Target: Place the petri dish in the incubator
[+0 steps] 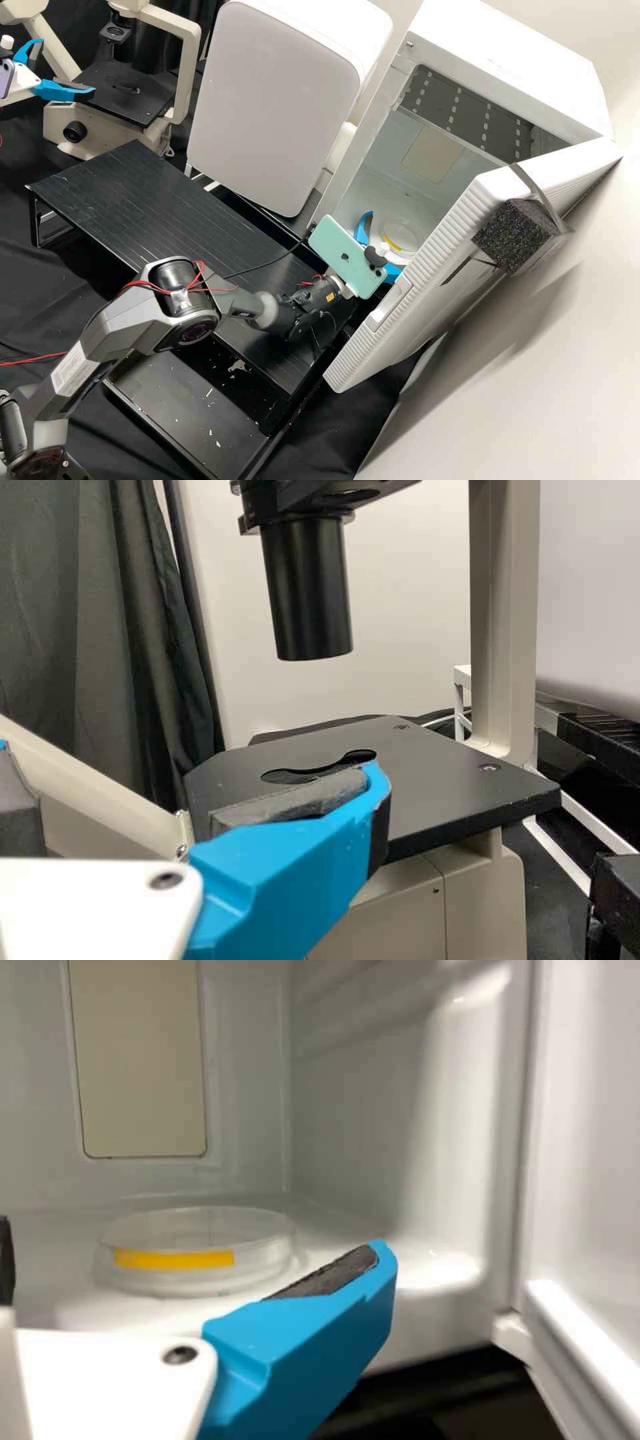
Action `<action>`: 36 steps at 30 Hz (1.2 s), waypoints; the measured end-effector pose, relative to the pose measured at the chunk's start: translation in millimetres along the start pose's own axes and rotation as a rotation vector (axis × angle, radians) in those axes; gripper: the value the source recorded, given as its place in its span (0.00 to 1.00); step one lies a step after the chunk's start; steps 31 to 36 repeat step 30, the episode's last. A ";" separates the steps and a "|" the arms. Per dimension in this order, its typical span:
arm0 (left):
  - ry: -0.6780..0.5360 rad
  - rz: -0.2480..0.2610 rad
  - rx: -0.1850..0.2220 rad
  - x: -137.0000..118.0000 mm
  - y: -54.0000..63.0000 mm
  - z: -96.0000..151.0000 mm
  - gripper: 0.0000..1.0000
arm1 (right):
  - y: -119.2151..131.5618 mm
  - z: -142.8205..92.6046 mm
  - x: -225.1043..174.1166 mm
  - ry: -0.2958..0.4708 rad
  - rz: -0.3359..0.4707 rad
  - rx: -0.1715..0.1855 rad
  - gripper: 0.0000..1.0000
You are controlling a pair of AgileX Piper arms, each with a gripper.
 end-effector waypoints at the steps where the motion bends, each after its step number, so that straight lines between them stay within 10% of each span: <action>1: 0.000 0.000 0.000 0.0 0.0 0.0 1.00 | 3.7 -1.6 -5.4 0.010 0.009 -0.002 1.00; 13: 0.000 0.000 0.000 0.0 0.0 0.0 1.00 | 39.3 -19.4 -90.4 0.077 0.132 0.004 1.00; 29: 0.000 0.000 0.000 0.0 0.0 0.0 1.00 | 2.8 -78.7 -226.6 0.058 0.064 0.158 1.00; 36: 0.000 0.000 0.000 0.0 0.0 0.0 1.00 | -0.1 -83.1 -231.5 0.073 0.054 0.160 1.00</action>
